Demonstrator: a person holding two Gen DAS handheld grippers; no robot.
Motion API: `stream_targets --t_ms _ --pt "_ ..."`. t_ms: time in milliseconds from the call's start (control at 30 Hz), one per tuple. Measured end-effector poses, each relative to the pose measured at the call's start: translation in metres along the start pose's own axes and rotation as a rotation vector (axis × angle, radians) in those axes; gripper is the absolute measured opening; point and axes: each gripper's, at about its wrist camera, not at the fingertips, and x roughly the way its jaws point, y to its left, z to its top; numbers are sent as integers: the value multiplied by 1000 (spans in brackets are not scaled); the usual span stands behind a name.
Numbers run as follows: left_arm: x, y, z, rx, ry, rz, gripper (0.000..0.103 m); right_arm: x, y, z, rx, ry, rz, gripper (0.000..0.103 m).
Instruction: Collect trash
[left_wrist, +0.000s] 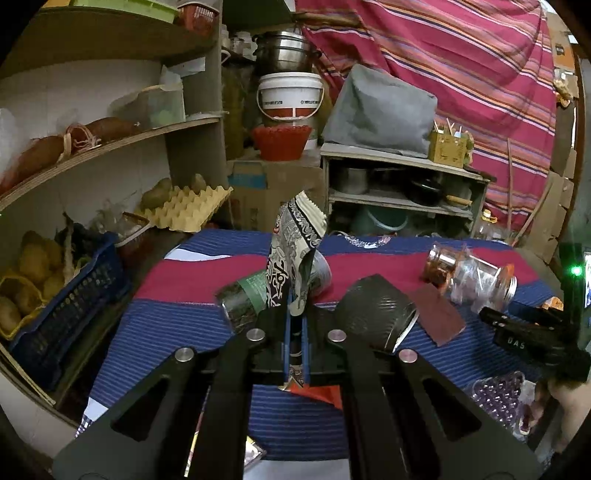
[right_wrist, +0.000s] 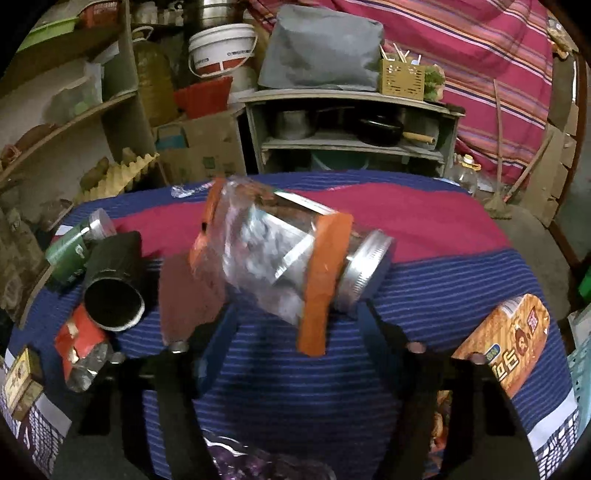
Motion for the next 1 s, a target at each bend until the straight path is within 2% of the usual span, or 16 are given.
stream_targets --t_ms 133,267,300,500,767,1000 --pt "1 -1 1 1 0 1 3 4 -11 -2 30 21 17 31" --pt "0 -1 1 3 -4 5 3 2 -19 -4 28 19 9 10" --pt "0 -2 1 3 -4 4 3 0 -20 -4 25 17 11 8" --pt "-4 -6 1 15 -12 6 3 -16 -31 -5 1 -17 1 3" --pt "-25 -29 3 25 -39 -15 3 -50 -45 -4 -39 -60 14 2" --pt "-36 -56 -3 58 -38 -46 3 -82 -67 -22 -55 -67 27 2"
